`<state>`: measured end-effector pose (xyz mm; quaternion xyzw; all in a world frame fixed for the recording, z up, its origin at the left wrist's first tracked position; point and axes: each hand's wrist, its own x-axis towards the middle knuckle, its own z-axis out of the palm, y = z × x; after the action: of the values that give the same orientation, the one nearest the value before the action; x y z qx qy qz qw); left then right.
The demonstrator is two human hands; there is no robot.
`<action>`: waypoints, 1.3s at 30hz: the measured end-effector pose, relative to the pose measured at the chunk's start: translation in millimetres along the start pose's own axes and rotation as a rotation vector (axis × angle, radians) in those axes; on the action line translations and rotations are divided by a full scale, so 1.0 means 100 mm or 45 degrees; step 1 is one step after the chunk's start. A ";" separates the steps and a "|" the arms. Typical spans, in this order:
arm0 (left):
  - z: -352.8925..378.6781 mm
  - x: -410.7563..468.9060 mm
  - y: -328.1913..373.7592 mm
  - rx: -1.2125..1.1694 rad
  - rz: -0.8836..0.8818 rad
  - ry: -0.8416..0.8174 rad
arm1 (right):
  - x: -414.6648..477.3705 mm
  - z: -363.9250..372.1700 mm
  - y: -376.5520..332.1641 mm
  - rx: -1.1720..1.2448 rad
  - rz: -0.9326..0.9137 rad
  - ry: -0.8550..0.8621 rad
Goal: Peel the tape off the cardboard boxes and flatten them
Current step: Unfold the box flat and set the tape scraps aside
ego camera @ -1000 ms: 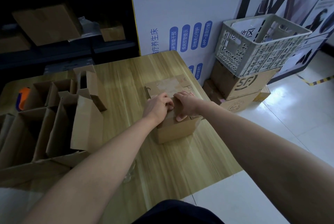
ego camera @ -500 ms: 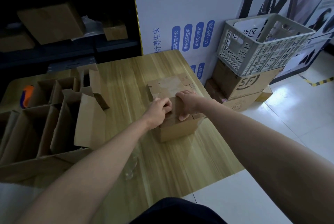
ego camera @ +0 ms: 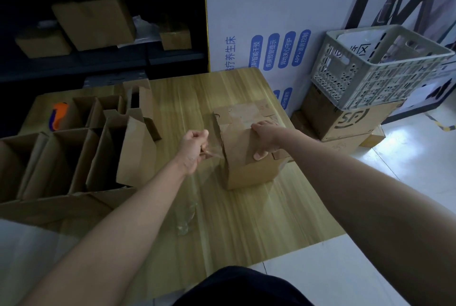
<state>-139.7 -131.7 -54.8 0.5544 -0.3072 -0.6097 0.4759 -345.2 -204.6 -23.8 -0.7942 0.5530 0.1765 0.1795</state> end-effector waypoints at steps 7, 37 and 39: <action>0.06 -0.04 -0.15 0.535 -0.176 -0.179 | -0.07 0.04 0.00 -0.027 -0.001 0.027; 0.20 0.12 0.06 0.639 0.082 0.697 | -0.47 0.50 0.29 1.042 0.009 0.300; 0.31 0.09 0.06 0.823 0.209 0.502 | -0.50 0.44 0.36 0.950 0.033 0.188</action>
<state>-167.8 -146.7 -46.2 0.7559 -0.4295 -0.3232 0.3738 -398.9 -154.1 -41.4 -0.6777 0.6007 -0.0924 0.4139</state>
